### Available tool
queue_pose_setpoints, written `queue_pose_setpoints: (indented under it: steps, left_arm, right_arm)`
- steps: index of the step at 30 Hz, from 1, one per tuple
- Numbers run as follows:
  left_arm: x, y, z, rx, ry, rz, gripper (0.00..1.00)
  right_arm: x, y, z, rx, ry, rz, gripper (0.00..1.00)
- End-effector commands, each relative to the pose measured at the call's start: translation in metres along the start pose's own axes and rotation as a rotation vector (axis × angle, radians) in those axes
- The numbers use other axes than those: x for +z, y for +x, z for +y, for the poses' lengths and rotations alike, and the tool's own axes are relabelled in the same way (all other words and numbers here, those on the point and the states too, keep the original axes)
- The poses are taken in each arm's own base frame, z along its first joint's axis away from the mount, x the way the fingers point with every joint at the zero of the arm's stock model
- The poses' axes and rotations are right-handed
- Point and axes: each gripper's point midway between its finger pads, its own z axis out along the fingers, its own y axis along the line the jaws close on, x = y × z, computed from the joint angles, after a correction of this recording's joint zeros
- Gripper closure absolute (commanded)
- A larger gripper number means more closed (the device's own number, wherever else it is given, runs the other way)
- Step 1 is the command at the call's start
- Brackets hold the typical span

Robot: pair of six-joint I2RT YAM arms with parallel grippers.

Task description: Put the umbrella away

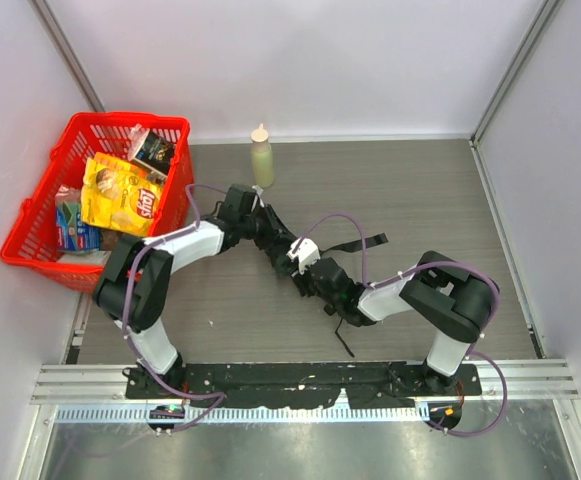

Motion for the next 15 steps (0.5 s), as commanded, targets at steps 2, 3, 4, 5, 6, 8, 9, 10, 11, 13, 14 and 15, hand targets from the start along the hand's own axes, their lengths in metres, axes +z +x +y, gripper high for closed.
queue_pose_setpoints:
  steps: [2, 3, 4, 5, 6, 8, 9, 10, 11, 13, 14, 15]
  left_arm:
    - [-0.022, 0.006, -0.025, 0.079, 0.131, -0.031, 0.78]
    - [-0.024, 0.011, -0.019, 0.079, 0.120, -0.029, 0.78]
    - [-0.027, 0.012, -0.015, 0.085, 0.114, -0.038, 0.78]
    - [-0.028, 0.014, -0.010, 0.086, 0.103, -0.041, 0.77]
    - [-0.030, 0.017, -0.005, 0.089, 0.096, -0.045, 0.76]
    - [-0.031, 0.021, 0.003, 0.085, 0.082, -0.044, 0.75]
    - [-0.030, 0.024, 0.008, 0.079, 0.073, -0.037, 0.74]
    - [-0.029, 0.026, 0.012, 0.068, 0.066, -0.030, 0.74]
    - [-0.029, 0.029, 0.016, 0.057, 0.056, -0.025, 0.74]
    - [-0.030, 0.032, 0.026, 0.038, 0.018, -0.027, 0.69]
    - [-0.032, 0.032, 0.030, 0.034, 0.001, -0.038, 0.62]
    - [-0.033, 0.033, 0.036, 0.029, -0.025, -0.052, 0.58]
  right_arm:
    - [-0.008, 0.027, -0.003, -0.026, 0.008, 0.096, 0.99]
    - [-0.008, 0.027, -0.003, -0.024, 0.005, 0.094, 0.99]
    - [-0.009, 0.028, -0.002, -0.025, 0.002, 0.097, 0.99]
    - [-0.008, 0.028, -0.002, -0.025, 0.001, 0.097, 0.99]
    - [-0.008, 0.029, -0.002, -0.025, -0.001, 0.100, 0.99]
    - [-0.008, 0.029, -0.001, -0.024, -0.004, 0.102, 0.99]
    - [-0.007, 0.030, 0.000, -0.024, -0.007, 0.106, 0.99]
    - [-0.007, 0.030, 0.000, -0.024, -0.008, 0.108, 0.99]
    - [-0.006, 0.030, 0.001, -0.024, -0.010, 0.108, 0.99]
    - [-0.006, 0.031, 0.001, -0.026, -0.010, 0.113, 0.99]
    - [-0.006, 0.032, 0.001, -0.026, -0.011, 0.115, 0.99]
    - [-0.006, 0.031, 0.001, -0.025, -0.013, 0.114, 0.99]
